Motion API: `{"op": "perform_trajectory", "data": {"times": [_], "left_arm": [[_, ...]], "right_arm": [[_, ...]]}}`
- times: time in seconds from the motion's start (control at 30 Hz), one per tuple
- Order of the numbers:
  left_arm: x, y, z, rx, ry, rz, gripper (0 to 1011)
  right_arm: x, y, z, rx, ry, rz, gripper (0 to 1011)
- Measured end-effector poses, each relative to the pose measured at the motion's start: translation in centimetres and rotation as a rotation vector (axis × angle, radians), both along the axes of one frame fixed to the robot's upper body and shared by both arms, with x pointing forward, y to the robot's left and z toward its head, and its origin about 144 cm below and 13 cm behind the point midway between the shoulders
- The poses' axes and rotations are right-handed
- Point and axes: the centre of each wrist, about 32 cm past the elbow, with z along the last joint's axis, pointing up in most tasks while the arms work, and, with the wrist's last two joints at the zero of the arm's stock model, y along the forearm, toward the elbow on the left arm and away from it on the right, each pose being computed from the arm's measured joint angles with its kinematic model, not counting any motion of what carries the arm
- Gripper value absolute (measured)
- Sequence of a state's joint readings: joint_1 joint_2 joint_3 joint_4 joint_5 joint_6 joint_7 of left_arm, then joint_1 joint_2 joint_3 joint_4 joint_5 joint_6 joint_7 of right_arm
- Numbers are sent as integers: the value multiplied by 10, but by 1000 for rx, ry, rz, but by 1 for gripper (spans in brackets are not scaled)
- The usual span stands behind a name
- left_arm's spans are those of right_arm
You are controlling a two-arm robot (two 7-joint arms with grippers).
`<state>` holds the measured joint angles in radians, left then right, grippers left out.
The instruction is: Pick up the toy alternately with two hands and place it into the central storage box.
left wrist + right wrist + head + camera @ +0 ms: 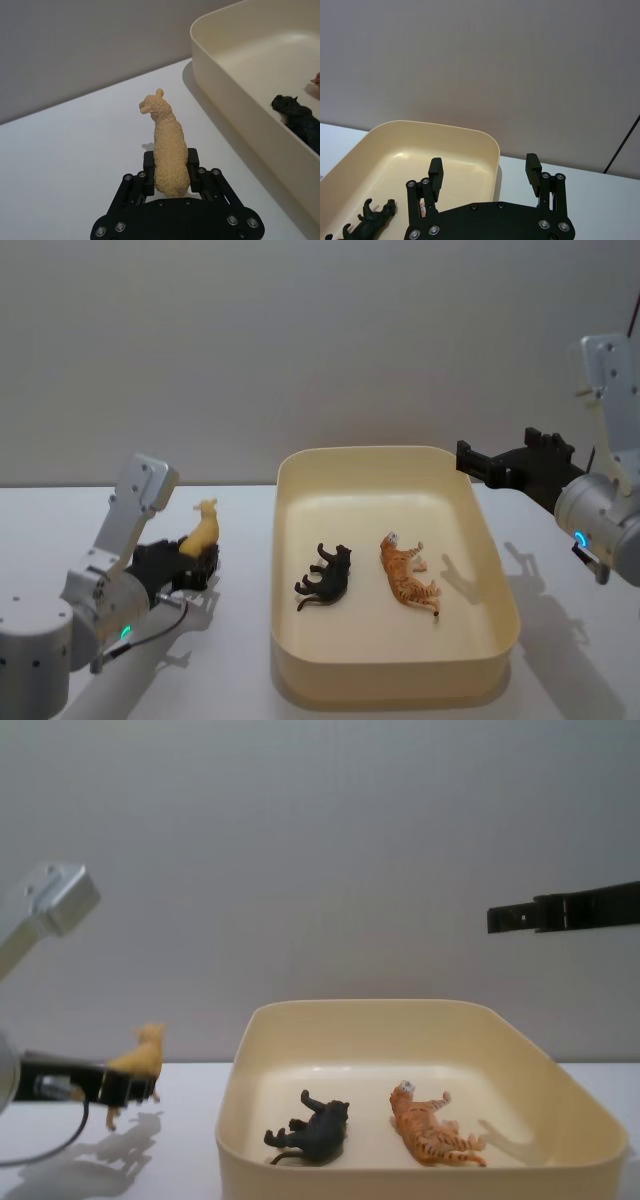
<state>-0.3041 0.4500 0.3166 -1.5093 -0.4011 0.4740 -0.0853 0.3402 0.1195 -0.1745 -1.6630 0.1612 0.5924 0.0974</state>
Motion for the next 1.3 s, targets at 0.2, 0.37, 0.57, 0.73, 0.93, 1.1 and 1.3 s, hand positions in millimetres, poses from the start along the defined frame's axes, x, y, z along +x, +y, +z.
{"op": "perform_trajectory", "data": {"times": [0.2, 0.37, 0.57, 0.73, 0.93, 1.1, 1.3], "left_arm": [[4, -2, 19, 2, -32, -38, 351], [9, -4, 32, 0, -34, -77, 351], [17, -9, 46, -4, -16, -130, 351], [25, -14, 54, -3, 1, -169, 351], [32, -20, 60, -2, 5, -193, 351], [39, -25, 64, -4, 0, -208, 351], [44, -30, 69, -3, -11, -221, 351]], "right_arm": [[0, 0, 0, 0, 0, 0, 1001], [0, 0, 0, 0, 0, 0, 1001], [0, 0, 0, 0, 0, 0, 1001], [0, 0, 0, 0, 0, 0, 1001], [0, 0, 0, 0, 0, 0, 1001], [0, 0, 0, 0, 0, 0, 1001], [0, 0, 0, 0, 0, 0, 1001]]}}
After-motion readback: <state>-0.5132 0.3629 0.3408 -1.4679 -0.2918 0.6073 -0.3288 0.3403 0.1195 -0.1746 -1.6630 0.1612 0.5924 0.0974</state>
